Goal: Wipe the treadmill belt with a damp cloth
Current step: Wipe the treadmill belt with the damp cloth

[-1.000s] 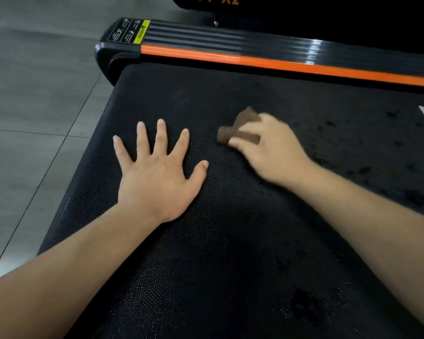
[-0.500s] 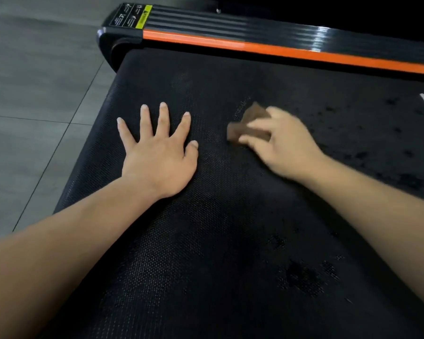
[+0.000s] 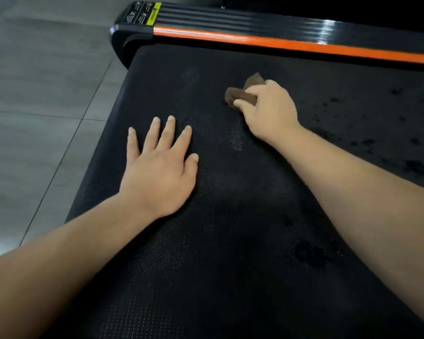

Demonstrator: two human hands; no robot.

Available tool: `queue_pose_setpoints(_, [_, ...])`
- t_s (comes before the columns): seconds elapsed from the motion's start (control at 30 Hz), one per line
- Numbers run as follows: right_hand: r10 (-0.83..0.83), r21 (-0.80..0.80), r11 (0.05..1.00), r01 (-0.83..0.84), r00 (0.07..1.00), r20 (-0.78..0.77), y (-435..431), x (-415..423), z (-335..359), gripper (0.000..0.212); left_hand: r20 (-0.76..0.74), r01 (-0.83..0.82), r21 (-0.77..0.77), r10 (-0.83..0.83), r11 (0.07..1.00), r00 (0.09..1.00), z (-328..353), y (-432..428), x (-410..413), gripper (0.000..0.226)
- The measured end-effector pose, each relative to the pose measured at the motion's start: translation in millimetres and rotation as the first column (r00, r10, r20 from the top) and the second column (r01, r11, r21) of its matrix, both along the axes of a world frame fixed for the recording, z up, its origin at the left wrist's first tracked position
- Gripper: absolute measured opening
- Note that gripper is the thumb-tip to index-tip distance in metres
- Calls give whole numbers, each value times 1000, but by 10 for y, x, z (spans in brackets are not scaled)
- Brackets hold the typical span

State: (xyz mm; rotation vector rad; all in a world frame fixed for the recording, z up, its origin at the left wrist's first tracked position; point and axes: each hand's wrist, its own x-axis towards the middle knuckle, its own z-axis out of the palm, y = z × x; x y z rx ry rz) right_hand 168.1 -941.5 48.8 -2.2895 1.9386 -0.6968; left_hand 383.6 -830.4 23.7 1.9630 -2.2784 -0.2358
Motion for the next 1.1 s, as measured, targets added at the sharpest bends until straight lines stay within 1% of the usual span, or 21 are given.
queue_pose_setpoints(0.03, [22, 17, 1000, -22, 1000, 5, 72, 47, -24, 29, 5, 9, 4, -9, 1000, 1000, -8, -12, -1, 73])
queue_pose_setpoints(0.1, [208, 35, 977, -209, 978, 26, 507, 105, -41, 23, 28, 16, 2, -16, 1000, 999, -22, -30, 15, 73])
queue_pose_setpoints(0.17, [395, 98, 910, -403, 914, 95, 1034, 1, -11, 19, 39, 27, -7, -27, 1000, 999, -37, -13, 18, 73])
queue_pose_setpoints(0.2, [423, 130, 894, -429, 903, 71, 1122, -110, 2, 20, 40, 27, -14, -26, 1000, 999, -36, -7, 13, 74])
queue_pose_setpoints(0.23, [403, 116, 908, -403, 915, 24, 1058, -220, 8, 23, 40, 21, -18, -20, 1000, 999, -32, -1, 11, 74])
queue_pose_setpoints(0.27, [314, 71, 947, -313, 949, -11, 891, -314, 3, 25, 41, 19, -14, -18, 1000, 999, -25, -3, 7, 74])
queue_pose_setpoints(0.33, [36, -7, 999, -37, 999, -30, 562, -435, -4, 26, 32, 26, 0, -26, 1000, 999, -12, -5, -2, 73])
queue_pose_setpoints(0.37, [-40, -19, 999, 40, 999, -19, 512, -430, -21, 26, 19, 27, -1, -27, 1000, 999, -5, 1, -2, 73])
queue_pose_setpoints(0.43, [11, -5, 1000, -11, 1000, 16, 701, -294, -81, 24, -6, 53, -3, -53, 999, 999, 15, 19, -12, 73])
queue_pose_setpoints(0.53, [315, 66, 944, -323, 943, 108, 1349, -156, -71, 25, -24, 106, -4, -106, 994, 994, 40, 120, -62, 73])
queue_pose_setpoints(0.6, [392, 108, 911, -397, 918, 68, 1426, -243, -41, 28, -13, 143, -10, -143, 990, 990, 19, 208, -78, 73])
queue_pose_setpoints(0.63, [377, 82, 923, -377, 926, 17, 1312, -294, -39, 31, -7, 155, -14, -155, 988, 988, 11, 238, -71, 72])
queue_pose_setpoints(0.7, [197, 6, 980, -197, 980, -17, 965, -394, -44, 40, -10, 167, -16, -167, 986, 986, -1, 240, -49, 70])
queue_pose_setpoints(0.77, [45, 3, 999, -45, 999, 3, 850, -369, -54, 33, -3, 157, -25, -157, 987, 988, -14, 235, -41, 69])
queue_pose_setpoints(0.8, [63, 17, 998, -63, 998, 19, 967, -301, -80, 30, 7, 156, -25, -156, 987, 988, -17, 234, -45, 69])
queue_pose_setpoints(0.87, [244, 51, 968, -247, 968, 51, 1487, -154, -105, 31, 29, 165, -22, -164, 986, 986, -28, 238, -70, 69])
queue_pose_setpoints(0.93, [450, 129, 878, -461, 886, 111, 2031, -83, -69, 32, 44, 166, -10, -165, 986, 985, -20, 250, -65, 69])
queue_pose_setpoints(0.97, [495, 157, 850, -503, 864, 90, 2105, -120, -46, 32, 44, 166, -5, -165, 986, 985, -10, 257, -63, 69])
queue_pose_setpoints(1.0, [504, 159, 848, -506, 862, 57, 2047, -172, -33, 33, 39, 162, -4, -162, 987, 986, -2, 267, -62, 69])
queue_pose_setpoints(1.03, [465, 121, 878, -463, 885, 15, 1889, -234, -42, 34, 31, 159, -8, -159, 987, 987, 9, 273, -63, 68])
queue_pose_setpoints(1.1, [232, 25, 973, -231, 973, -11, 1484, -382, -45, 34, -1, 160, -5, -160, 987, 987, 24, 271, -64, 63])
